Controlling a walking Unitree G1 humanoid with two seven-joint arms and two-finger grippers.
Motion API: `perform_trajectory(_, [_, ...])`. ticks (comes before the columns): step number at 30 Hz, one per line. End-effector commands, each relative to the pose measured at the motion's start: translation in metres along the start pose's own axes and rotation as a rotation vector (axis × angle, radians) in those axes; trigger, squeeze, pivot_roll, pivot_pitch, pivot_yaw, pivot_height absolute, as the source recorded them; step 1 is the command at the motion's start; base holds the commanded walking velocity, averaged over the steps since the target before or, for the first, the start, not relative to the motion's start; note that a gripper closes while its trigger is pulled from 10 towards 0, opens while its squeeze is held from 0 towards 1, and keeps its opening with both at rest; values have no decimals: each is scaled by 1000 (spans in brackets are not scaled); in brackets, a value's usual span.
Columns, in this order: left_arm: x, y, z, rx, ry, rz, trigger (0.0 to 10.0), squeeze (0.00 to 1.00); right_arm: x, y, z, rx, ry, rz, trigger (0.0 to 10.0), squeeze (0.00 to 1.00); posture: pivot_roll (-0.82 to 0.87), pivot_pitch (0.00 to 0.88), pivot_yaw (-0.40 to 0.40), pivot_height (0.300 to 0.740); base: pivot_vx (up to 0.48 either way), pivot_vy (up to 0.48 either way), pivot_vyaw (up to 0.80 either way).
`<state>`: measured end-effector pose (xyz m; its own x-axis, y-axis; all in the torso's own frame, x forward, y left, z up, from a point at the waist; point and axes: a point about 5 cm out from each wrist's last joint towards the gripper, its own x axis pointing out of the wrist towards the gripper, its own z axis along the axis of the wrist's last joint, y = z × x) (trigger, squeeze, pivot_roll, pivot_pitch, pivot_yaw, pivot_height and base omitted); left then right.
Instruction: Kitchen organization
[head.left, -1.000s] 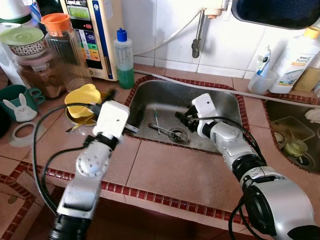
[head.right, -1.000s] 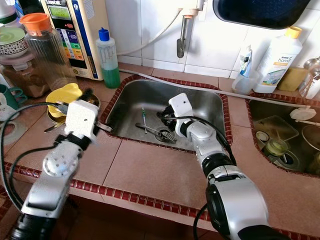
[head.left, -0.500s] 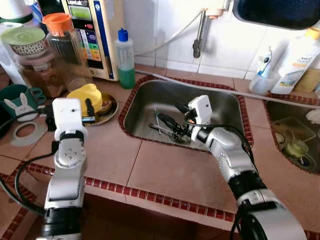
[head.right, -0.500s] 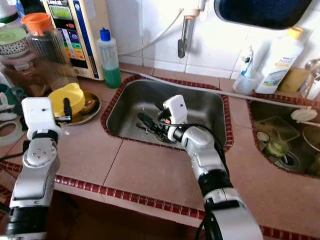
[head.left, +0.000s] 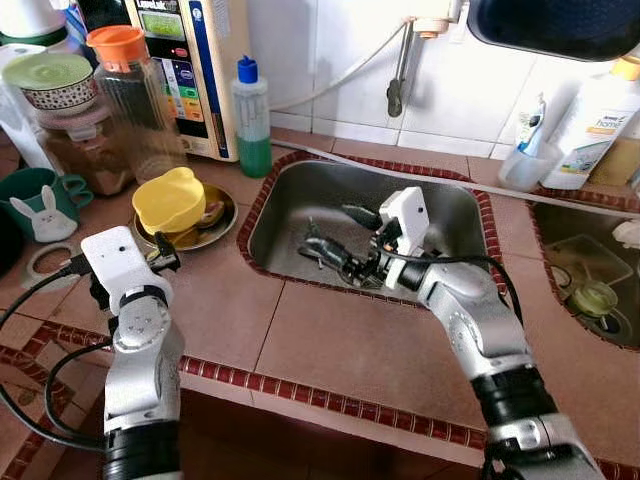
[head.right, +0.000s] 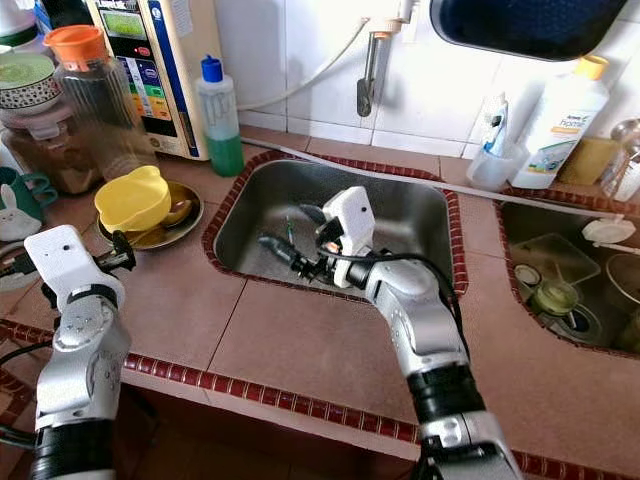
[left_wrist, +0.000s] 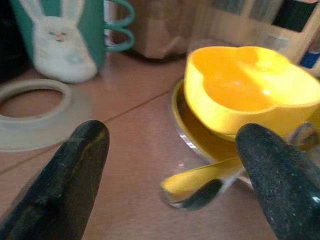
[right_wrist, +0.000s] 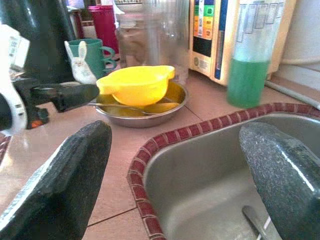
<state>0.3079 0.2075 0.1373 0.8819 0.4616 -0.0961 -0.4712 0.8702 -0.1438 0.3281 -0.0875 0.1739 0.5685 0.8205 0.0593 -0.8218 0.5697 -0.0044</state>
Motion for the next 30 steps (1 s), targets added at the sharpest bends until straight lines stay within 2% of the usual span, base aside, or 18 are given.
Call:
perform_trajectory(1, [2,-1,-1,-19,22,5,10000,0,0,6,5,-8,-6,48,10000,1000,133,48,10,740,0,0,0])
perform_trajectory(3, [6,-6,-1,-78,43,-18,10000,0,-2,20,4,7,18,148,10000,1000,129,49,12,740,0,0,0])
perform_trajectory(9, [9,-12,3,-114,33,-55,10000,0,-4,28,-1,23,51,216,10000,1000,127,50,12,740,0,0,0])
perform_trajectory(10, [9,-12,3,-121,37,-59,9608,0,-5,29,-1,23,53,221,10000,1000,126,51,12,740,0,0,0])
perform_trajectory(11, [10,-13,3,-129,42,-63,8039,0,-5,30,-1,24,57,222,10000,1000,126,51,12,740,0,0,0])
perform_trajectory(12, [10,-14,2,-144,49,-70,4667,0,-6,31,0,25,60,223,10000,1000,126,51,12,740,0,0,0])
perform_trajectory(13, [10,-14,2,-154,54,-72,3882,0,-6,31,0,27,62,222,10000,1000,123,51,13,740,0,0,0])
perform_trajectory(14, [11,-15,1,-160,58,-73,3882,0,-6,32,1,28,64,222,10000,1000,123,51,13,740,0,0,0])
perform_trajectory(15, [11,-15,1,-165,59,-74,0,0,-7,32,1,30,67,222,10000,1000,123,52,14,740,0,0,0])
perform_trajectory(24, [13,-13,3,-184,48,-71,0,0,-8,33,3,30,76,220,10000,1000,125,53,12,740,0,0,0])
perform_trajectory(30, [13,-12,4,-193,42,-65,0,0,-8,33,3,32,79,219,10000,945,126,50,12,740,0,0,0])
